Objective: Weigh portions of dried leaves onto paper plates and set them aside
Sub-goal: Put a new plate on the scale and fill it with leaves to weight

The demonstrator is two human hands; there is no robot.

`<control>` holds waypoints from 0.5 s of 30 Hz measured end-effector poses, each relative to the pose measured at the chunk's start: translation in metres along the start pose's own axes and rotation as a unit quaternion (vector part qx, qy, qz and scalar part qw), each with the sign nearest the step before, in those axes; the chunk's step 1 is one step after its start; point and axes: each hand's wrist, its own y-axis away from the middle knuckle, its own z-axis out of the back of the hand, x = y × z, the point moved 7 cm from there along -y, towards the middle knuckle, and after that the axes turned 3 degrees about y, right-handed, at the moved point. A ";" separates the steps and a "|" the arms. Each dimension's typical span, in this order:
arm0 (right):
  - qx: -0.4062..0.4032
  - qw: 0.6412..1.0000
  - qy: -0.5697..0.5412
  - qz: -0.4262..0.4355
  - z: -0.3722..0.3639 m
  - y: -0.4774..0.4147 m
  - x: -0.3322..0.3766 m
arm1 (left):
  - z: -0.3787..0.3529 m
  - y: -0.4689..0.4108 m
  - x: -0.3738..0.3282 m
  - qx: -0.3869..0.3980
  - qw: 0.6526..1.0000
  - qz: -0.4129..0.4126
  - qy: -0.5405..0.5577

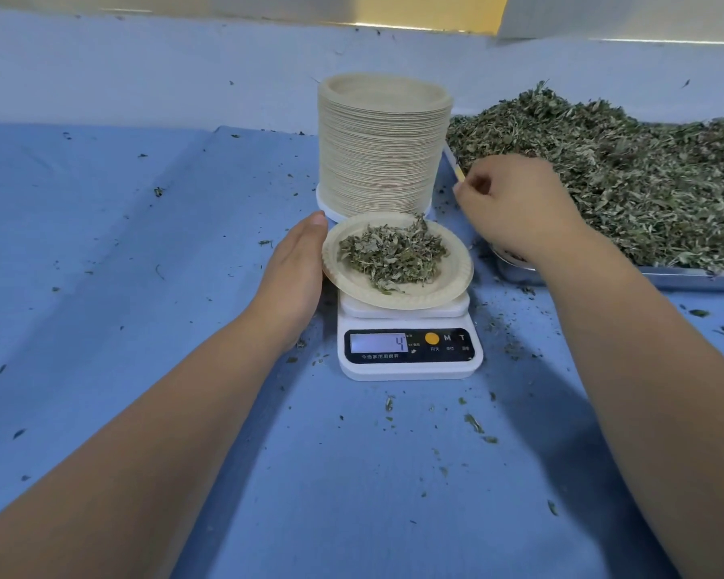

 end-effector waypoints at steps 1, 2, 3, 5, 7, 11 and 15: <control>0.007 1.000 0.008 -0.009 0.002 -0.001 -0.002 | 0.000 0.000 0.000 0.003 1.000 0.001 -0.001; 0.010 1.000 0.017 -0.019 0.004 -0.002 -0.003 | 0.000 0.000 0.000 0.005 1.000 0.002 -0.001; 0.015 0.999 0.031 -0.030 0.005 -0.002 -0.005 | 0.000 0.000 0.000 0.004 1.000 0.002 -0.002; 0.034 0.996 0.067 -0.047 0.007 -0.002 -0.009 | 0.002 0.001 0.000 -0.004 1.000 0.002 0.002; 0.053 0.992 0.092 -0.064 0.007 0.000 -0.014 | 0.002 0.002 -0.002 -0.001 1.000 0.001 0.000; 0.118 0.981 0.113 -0.102 -0.002 0.003 -0.022 | 0.000 0.005 -0.006 0.006 1.000 0.001 -0.002; 0.175 0.967 0.160 -0.094 -0.009 0.003 -0.025 | 0.000 0.008 -0.009 0.008 1.000 -0.004 0.003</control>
